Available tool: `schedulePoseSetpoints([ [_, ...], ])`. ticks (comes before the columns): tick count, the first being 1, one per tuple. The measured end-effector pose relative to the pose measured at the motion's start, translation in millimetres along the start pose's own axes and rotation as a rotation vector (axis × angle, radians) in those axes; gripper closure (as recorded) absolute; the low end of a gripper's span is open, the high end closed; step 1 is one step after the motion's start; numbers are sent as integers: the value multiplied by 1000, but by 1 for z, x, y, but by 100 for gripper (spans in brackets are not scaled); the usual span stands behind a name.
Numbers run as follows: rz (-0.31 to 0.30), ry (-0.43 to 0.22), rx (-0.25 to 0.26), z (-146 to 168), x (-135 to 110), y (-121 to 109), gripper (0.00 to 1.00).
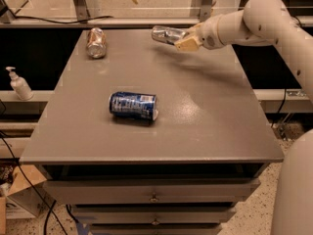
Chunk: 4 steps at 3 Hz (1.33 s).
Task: Move redbull can near orange can
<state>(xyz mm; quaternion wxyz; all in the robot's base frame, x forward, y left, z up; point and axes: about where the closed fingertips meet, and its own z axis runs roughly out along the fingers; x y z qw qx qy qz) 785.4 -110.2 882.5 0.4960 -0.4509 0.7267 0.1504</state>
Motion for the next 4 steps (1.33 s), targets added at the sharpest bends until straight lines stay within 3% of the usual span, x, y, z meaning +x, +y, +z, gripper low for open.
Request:
schedulePoseSetpoints([
  [1, -115, -17, -111, 6, -45, 36, 100],
  [2, -121, -6, -145, 7, -43, 45, 100],
  [3, -111, -39, -109, 17, -43, 36, 100],
  [4, -106, -91, -109, 40, -45, 35, 100],
])
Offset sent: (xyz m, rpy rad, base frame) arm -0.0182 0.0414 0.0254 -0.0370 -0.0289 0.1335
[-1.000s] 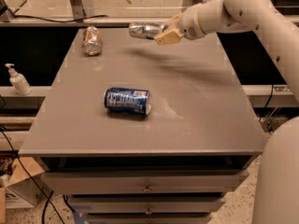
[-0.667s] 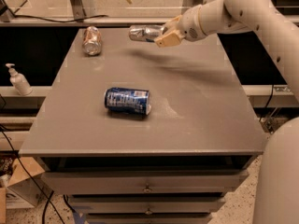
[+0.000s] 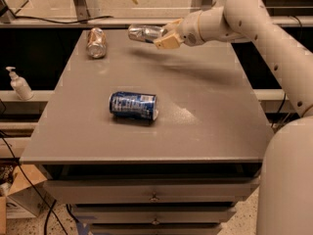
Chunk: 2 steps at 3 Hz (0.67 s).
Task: Move redbull can near orange can
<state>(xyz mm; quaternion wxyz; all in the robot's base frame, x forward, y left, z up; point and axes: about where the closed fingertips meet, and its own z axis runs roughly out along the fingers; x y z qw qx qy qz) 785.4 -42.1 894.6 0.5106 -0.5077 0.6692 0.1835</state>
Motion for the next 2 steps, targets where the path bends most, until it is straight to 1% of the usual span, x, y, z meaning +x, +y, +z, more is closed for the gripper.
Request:
schedulePoseSetpoints([
  [1, 39, -43, -9, 24, 10, 4, 82],
  [2, 69, -52, -23, 49, 14, 16, 60],
])
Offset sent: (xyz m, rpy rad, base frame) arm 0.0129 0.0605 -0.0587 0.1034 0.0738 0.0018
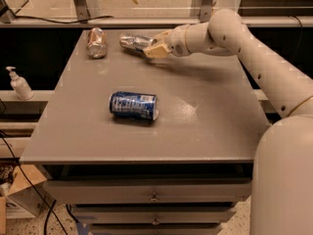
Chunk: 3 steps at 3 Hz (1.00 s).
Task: Move redbull can near orange can
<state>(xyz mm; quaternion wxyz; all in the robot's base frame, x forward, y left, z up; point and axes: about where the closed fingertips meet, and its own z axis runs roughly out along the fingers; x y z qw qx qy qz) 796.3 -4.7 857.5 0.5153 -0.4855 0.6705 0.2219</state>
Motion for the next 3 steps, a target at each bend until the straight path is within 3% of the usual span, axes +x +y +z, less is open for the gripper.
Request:
schedulePoseSetpoints([
  [2, 2, -24, -55, 34, -8, 26, 13],
  [3, 2, -24, -60, 37, -8, 28, 0],
])
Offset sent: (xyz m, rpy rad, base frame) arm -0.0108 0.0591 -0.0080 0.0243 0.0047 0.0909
